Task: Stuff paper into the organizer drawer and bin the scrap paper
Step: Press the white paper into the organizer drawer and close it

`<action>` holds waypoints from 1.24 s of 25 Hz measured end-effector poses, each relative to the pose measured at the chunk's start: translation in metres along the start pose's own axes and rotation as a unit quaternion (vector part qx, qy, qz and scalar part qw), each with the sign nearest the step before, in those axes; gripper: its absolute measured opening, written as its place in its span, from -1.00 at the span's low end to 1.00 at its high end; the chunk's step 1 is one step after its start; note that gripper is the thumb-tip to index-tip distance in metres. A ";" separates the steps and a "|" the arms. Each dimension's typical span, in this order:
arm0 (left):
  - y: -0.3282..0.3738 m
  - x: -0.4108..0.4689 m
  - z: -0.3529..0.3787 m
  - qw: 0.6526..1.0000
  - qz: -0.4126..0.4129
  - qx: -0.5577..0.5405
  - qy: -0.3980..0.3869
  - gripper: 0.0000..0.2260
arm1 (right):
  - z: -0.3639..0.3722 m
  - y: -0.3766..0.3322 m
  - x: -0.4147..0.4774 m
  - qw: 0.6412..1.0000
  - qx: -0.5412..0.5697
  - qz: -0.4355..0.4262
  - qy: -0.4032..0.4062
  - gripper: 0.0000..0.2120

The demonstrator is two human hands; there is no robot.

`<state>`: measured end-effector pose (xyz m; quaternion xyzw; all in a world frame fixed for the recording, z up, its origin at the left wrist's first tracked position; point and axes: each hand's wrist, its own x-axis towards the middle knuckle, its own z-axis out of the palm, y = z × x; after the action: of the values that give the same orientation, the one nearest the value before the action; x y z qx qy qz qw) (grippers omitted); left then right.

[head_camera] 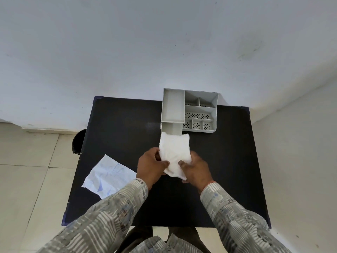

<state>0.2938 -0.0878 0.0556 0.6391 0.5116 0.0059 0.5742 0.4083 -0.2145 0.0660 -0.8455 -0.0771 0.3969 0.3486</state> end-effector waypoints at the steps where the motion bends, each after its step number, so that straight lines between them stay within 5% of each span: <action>1: 0.001 0.001 -0.002 0.996 0.034 0.071 0.029 -0.60 | 0.002 -0.001 0.000 1.000 -0.010 -0.012 0.000 -0.54; 5: 0.007 0.003 0.000 0.964 0.152 0.209 0.066 -0.57 | 0.009 -0.003 -0.001 0.983 -0.117 -0.134 0.048 -0.30; 11: 0.013 0.031 0.004 0.950 0.184 0.239 0.079 -0.71 | 0.005 -0.011 0.027 0.962 -0.211 -0.168 0.047 -0.63; 16: 0.020 0.057 0.005 0.944 0.165 0.282 0.051 -0.62 | 0.003 -0.013 0.051 0.933 -0.318 -0.167 0.013 -0.61; 22: 0.017 0.076 0.006 0.870 0.166 0.463 -0.029 -0.66 | 0.014 -0.014 0.080 0.878 -0.434 -0.198 0.030 -0.68; 31: 0.010 0.098 0.020 0.805 0.226 0.549 0.009 -0.81 | 0.030 -0.013 0.107 0.842 -0.485 -0.215 0.099 -0.83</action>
<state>0.3593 -0.0358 -0.0007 0.9451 0.2753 -0.1406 0.1056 0.4605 -0.1450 -0.0046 -0.9038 -0.4044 0.1380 -0.0237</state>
